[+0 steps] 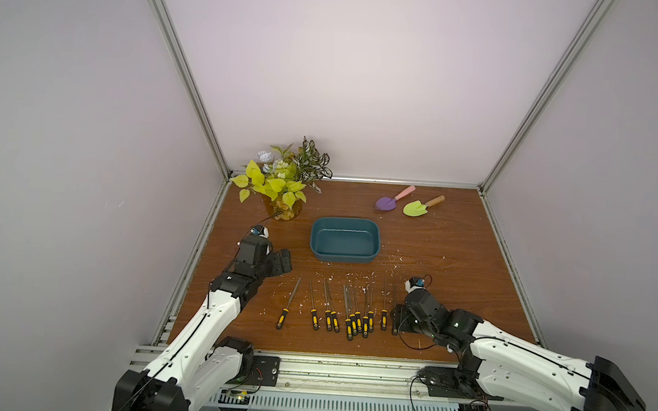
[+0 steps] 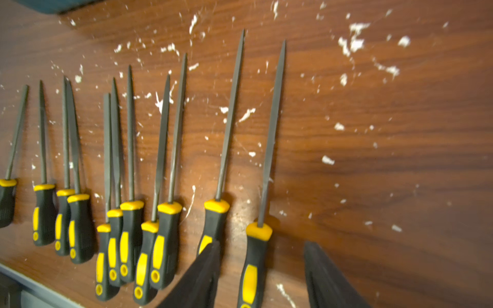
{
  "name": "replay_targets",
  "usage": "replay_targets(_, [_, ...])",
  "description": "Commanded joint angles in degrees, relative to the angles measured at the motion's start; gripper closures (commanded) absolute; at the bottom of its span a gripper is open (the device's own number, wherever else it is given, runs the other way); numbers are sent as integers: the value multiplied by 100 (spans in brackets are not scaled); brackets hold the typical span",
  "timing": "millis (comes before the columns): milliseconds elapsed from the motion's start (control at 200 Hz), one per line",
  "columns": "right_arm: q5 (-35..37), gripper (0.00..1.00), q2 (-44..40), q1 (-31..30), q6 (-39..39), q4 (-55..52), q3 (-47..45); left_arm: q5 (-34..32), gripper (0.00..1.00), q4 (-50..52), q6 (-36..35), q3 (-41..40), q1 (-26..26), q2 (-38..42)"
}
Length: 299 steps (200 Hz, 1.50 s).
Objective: Put the file tool into the storage box
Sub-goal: Pick up the file tool from the center of the board.
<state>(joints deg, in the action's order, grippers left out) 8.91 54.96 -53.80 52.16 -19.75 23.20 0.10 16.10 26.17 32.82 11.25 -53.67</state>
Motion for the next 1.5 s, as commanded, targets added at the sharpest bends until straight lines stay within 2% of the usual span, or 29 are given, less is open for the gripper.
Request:
replay_targets(0, [181,44,219,-125,233,-118,93,193,1,-113,30,93,86,-51])
replay_targets(535, [611,53,1090,-407,98,-727,660,244,1,-173,37,76,425,-99])
replay_targets(831, [650,57,1668,-519,14,-855,935,233,1,-168,25,84,449,-74])
replay_targets(961, [673,65,1860,-525,-45,-928,1045,227,1,-168,18,84,467,-82])
replay_targets(1206, [799,89,1703,-535,-131,-1060,1046,278,1,-195,15,93,493,-83])
replay_targets(1491, [1137,99,770,-394,-469,-1049,1128,804,1,-408,-31,76,717,3])
